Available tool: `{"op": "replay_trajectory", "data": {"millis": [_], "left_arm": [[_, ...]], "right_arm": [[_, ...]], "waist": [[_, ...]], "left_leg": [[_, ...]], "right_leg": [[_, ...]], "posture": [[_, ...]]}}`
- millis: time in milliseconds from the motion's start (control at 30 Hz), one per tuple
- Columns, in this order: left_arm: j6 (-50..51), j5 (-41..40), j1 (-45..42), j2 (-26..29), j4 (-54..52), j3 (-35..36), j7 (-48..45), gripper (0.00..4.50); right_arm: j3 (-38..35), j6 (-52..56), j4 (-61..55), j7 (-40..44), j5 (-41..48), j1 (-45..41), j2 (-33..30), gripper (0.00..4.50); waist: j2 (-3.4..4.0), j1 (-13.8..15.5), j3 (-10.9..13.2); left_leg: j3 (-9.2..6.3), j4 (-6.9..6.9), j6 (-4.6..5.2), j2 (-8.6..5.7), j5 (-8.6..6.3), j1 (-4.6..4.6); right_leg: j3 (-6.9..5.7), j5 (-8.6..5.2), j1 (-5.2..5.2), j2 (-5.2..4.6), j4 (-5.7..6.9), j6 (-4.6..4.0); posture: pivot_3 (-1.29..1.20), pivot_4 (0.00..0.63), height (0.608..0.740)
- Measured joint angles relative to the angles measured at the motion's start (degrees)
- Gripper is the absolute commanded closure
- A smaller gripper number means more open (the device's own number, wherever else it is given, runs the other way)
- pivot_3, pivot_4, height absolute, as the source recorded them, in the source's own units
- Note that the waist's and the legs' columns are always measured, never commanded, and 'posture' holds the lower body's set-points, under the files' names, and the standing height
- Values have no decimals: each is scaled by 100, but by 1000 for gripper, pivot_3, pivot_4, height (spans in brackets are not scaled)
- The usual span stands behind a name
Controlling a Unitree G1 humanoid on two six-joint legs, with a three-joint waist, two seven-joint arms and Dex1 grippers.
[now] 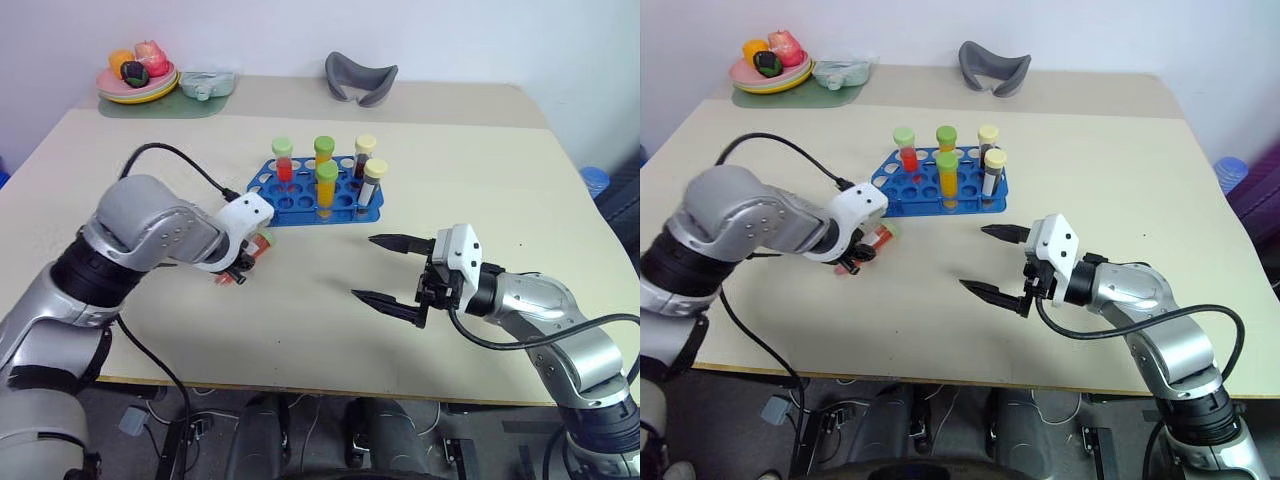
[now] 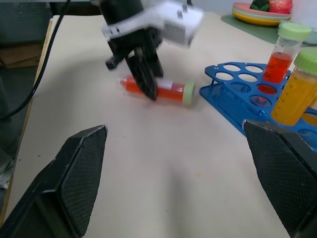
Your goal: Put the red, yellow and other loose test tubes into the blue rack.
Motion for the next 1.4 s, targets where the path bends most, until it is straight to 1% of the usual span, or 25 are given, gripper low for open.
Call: {"op": "replay_trajectory", "data": {"millis": [100, 167, 200, 267, 300, 367, 400, 467, 533, 567, 600, 667, 733, 800, 900, 1033, 1233, 1400], "left_arm": [[-173, -146, 518, 88, -1060, 1013, -286, 3669], [-550, -172, 925, 264, -1656, 1536, -579, 3669], [-1097, -52, 1361, 363, -1996, 1891, -825, 3669], [-2145, 185, 2086, 270, -2404, 2423, -1271, 3669], [-2516, 256, 2282, 26, -2433, 2614, -1334, 3669], [-3429, 543, 2565, -822, -2349, 2961, -1250, 3669], [-3778, 676, 2627, -1095, -2301, 3011, -1201, 3669], [-4728, 1276, 2694, -1752, -2041, 3011, -938, 3669], [-5703, 2245, 2668, -2491, -1508, 2814, -301, 3669], [-5949, 2603, 2674, -2660, -1264, 2672, -95, 3669], [-6427, 3071, 2694, -2847, -910, 2447, 54, 3669], [-7096, 3683, 2701, -3129, -429, 2139, 192, 3669], [-7760, 4113, 2690, -3401, 42, 1981, 259, 3669], [-8585, 4474, 2626, -3592, 728, 1842, 226, 3669], [-9478, 4795, 2515, -3762, 1678, 1725, 59, 3669], [-10211, 4821, 2444, -3978, 2460, 1727, -273, 3669], [-10679, 4837, 2352, -4179, 3138, 1797, -433, 3669], [-11048, 5061, 2159, -4226, 3679, 1845, -440, 3669]], "right_arm": [[9, 39, -2, 7, 18, -68, 5, 0], [4, 54, 1, 14, 32, -99, 6, 0], [14, 63, 10, 17, 41, -130, 12, 0], [-2, 70, 60, 0, 43, -176, 55, 0], [2, 69, 114, -15, 44, -231, 119, 0], [25, 60, 234, -116, 42, -385, 379, 0], [44, 56, 259, -142, 41, -430, 438, 0], [51, 42, 335, -228, 29, -473, 574, 0], [97, 0, 482, -353, -50, -474, 778, 0], [146, -10, 537, -388, -76, -471, 834, 0], [177, -27, 588, -426, -126, -454, 883, 0], [203, -80, 669, -485, -209, -441, 958, 0], [203, -139, 677, -555, -266, -394, 1005, 0], [200, -199, 726, -585, -310, -302, 1035, 0], [200, -300, 840, -609, -418, -214, 1063, 0], [200, -421, 883, -613, -478, -96, 1089, 0], [197, -511, 884, -666, -526, -43, 1130, 0], [192, -527, 884, -695, -527, -34, 1156, 0]], "waist": [[-1, 3, 0], [0, 1, 0], [4, -15, -2], [3, -8, -1], [5, 3, -2], [2, 36, -2], [-4, 39, -2], [-1, 41, -4], [-2, 40, -5], [-3, 28, -4], [-3, 23, -4], [-4, 16, -4], [-3, 14, -4], [-3, 16, -4], [-3, 10, -4], [-3, 8, -4], [-3, 7, -4], [-3, 8, -4]], "left_leg": [[-1, -1, 0, -1, 0, -1], [-1, -2, 0, -1, 0, 2], [2, -5, 0, -1, 0, 5], [1, -3, -3, 0, 2, 4], [2, 0, -3, -1, 2, 7], [-3, 19, -2, -4, 1, -4], [-6, 25, 2, -4, -1, -10], [-4, 26, 10, -10, -6, -3], [-5, 26, 11, -11, -6, 2], [-6, 26, 11, -11, -6, 0], [-5, 25, 12, -11, -6, -1], [-3, 25, 12, -11, -7, -6], [-2, 24, 12, -10, -7, -6], [-1, 23, 12, -10, -7, -5], [2, 24, 14, -10, -8, -7], [2, 23, 14, -9, -8, -7], [2, 23, 14, -9, -8, -7], [3, 23, 15, -9, -8, -7]], "right_leg": [[-1, 0, 1, -2, -1, 0], [-1, 0, 2, -2, -1, 0], [-1, 0, 2, -2, -1, -1], [-5, 0, 4, 1, -1, -2], [-4, 0, 7, -1, 1, -1], [-20, 0, 17, -3, 1, -1], [-25, 0, 18, -3, 1, 0], [-26, 1, 26, -10, 1, 1], [-29, 1, 33, -9, 0, 2], [-30, 1, 32, -9, 0, 2], [-31, 1, 29, -10, 0, 2], [-31, 1, 24, -11, 0, 2], [-32, 1, 23, -11, 0, 2], [-32, 1, 23, -10, 1, 2], [-32, 1, 20, -11, 1, 2], [-32, 1, 18, -11, 1, 3], [-32, 1, 18, -11, 1, 3], [-32, 1, 18, -11, 1, 3]], "posture": [[0, 150, 669], [0, 150, 669], [0, 150, 669], [0, 150, 669], [0, 150, 669], [0, 150, 669], [0, 150, 669], [0, 150, 669], [0, 150, 669], [0, 150, 669], [0, 150, 669], [0, 150, 669], [0, 150, 669], [0, 150, 669], [0, 150, 669], [0, 150, 669], [0, 150, 669], [0, 150, 669]]}}
